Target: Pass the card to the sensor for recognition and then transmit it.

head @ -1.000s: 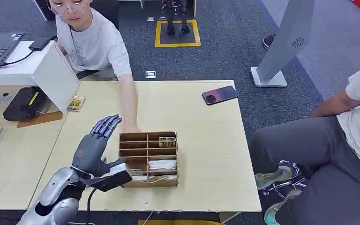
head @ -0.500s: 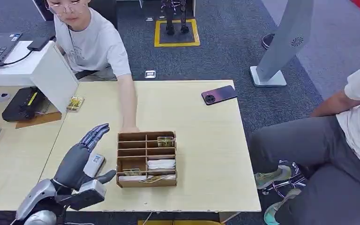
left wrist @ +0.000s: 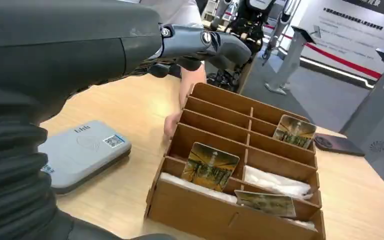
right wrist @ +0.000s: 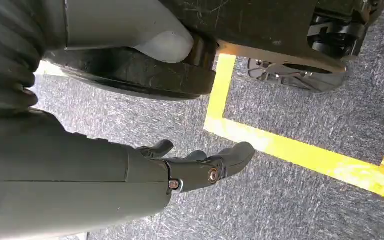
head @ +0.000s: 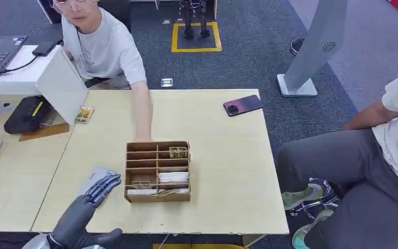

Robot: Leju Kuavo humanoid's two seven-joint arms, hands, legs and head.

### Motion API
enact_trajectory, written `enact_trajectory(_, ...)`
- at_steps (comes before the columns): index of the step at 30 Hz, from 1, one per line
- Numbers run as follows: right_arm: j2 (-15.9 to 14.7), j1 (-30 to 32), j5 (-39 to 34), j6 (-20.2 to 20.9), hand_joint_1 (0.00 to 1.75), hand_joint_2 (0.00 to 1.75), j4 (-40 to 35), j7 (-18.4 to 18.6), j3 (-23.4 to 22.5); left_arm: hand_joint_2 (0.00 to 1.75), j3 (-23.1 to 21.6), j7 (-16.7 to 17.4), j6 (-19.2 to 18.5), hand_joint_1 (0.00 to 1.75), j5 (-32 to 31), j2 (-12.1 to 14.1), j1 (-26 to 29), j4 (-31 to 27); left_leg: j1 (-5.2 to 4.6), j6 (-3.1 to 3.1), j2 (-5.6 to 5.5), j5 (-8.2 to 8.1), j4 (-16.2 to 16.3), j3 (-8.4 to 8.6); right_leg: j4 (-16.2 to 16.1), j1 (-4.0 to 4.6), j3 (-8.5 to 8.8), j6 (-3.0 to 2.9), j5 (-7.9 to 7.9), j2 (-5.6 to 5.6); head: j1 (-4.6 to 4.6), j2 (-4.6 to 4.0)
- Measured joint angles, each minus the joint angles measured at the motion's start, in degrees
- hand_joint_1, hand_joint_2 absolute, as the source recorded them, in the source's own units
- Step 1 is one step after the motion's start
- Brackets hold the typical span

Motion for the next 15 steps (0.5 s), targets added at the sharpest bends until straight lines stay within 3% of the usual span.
enact_trajectory(3,0.0,0.0,0.0,0.2,0.0,1.75,0.0,0.0,0.0,1.75,0.0,-0.4,0.0,0.0,-1.3,0.7,0.5,-0.2,0.0,0.0,-0.02,0.0,0.0,0.02,0.0,0.0,0.01,0.0,0.0,0.0,0.0,0.0)
enact_trajectory(11,0.0,-0.1,0.2,0.3,0.0,1.75,0.0,0.1,-0.3,1.75,-2.0,4.1,1.9,0.0,-10.6,0.7,-0.2,0.8,0.0,0.0,-0.03,0.0,0.0,0.01,0.0,0.0,0.0,0.0,-0.01,-0.01,0.0,0.0)
enact_trajectory(15,0.0,-0.1,0.3,0.3,0.0,1.75,0.0,0.2,-0.3,1.75,-3.7,4.8,2.3,0.0,-11.9,0.4,-0.5,2.1,0.0,0.0,-0.02,0.0,0.0,0.01,0.0,0.0,0.0,0.0,0.0,0.0,0.02,0.0)
